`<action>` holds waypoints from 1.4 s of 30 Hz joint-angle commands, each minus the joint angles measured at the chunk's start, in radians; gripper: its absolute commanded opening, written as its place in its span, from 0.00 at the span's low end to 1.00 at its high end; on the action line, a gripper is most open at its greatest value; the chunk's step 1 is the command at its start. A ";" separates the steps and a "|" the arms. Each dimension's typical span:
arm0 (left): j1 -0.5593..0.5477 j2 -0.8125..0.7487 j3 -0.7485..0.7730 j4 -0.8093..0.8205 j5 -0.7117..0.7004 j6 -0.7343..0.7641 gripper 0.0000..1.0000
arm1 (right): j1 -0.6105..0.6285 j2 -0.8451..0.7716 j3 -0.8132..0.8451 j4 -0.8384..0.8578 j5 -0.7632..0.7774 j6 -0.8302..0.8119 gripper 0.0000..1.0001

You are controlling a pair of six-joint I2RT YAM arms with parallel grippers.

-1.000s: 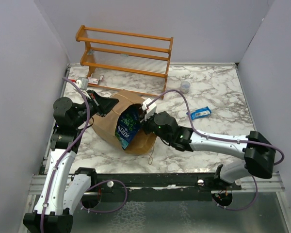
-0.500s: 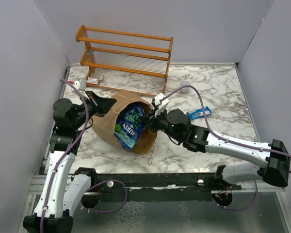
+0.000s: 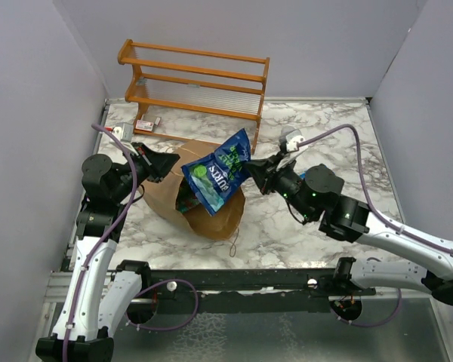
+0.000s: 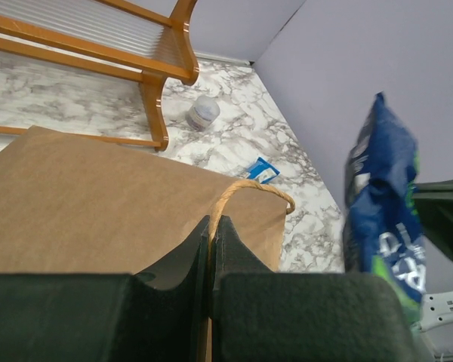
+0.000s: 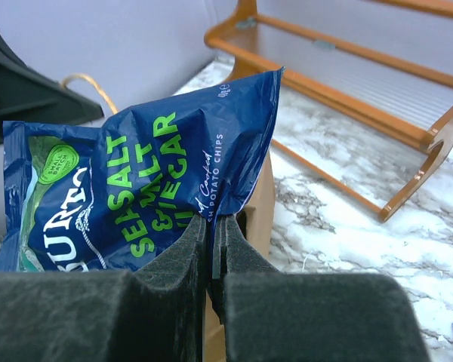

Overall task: Take the snacks out of the paper bag
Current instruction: Take out the snack from the paper bag, then place the snack at the center of the board.

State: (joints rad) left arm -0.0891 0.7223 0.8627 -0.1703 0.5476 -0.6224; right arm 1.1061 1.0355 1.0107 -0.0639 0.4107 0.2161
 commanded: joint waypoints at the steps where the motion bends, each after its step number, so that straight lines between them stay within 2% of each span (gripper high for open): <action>1: -0.003 -0.006 0.030 -0.009 -0.032 0.016 0.00 | 0.001 -0.058 0.048 -0.034 0.050 -0.005 0.01; 11: -0.003 -0.009 0.019 -0.009 -0.041 0.011 0.00 | 0.001 -0.131 0.102 -0.070 0.077 -0.034 0.01; 22: -0.003 -0.004 0.019 -0.008 -0.049 0.014 0.00 | 0.001 -0.187 0.222 -0.103 0.241 -0.160 0.01; 25: -0.003 0.000 0.018 -0.007 -0.053 0.015 0.00 | 0.001 -0.199 0.233 -0.083 0.331 -0.215 0.01; 30: -0.003 0.005 0.023 -0.009 -0.053 0.018 0.00 | 0.001 -0.188 0.200 -0.022 0.563 -0.317 0.01; 35: -0.003 0.005 0.024 -0.018 -0.061 0.024 0.00 | 0.000 -0.171 0.103 0.132 0.728 -0.447 0.01; 39: -0.003 0.011 0.026 -0.019 -0.057 0.016 0.00 | -0.048 -0.159 0.011 0.224 0.737 -0.476 0.01; 40: -0.003 0.010 0.029 -0.020 -0.057 0.016 0.00 | -0.083 -0.150 -0.002 0.211 0.717 -0.453 0.01; 42: -0.003 0.010 0.030 -0.020 -0.055 0.017 0.00 | -0.169 -0.116 0.008 0.074 0.652 -0.316 0.02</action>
State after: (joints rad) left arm -0.0891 0.7334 0.8627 -0.1959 0.5182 -0.6151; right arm 1.0561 0.8810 1.0313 0.0647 1.0733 -0.2035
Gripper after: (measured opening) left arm 0.019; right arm 0.041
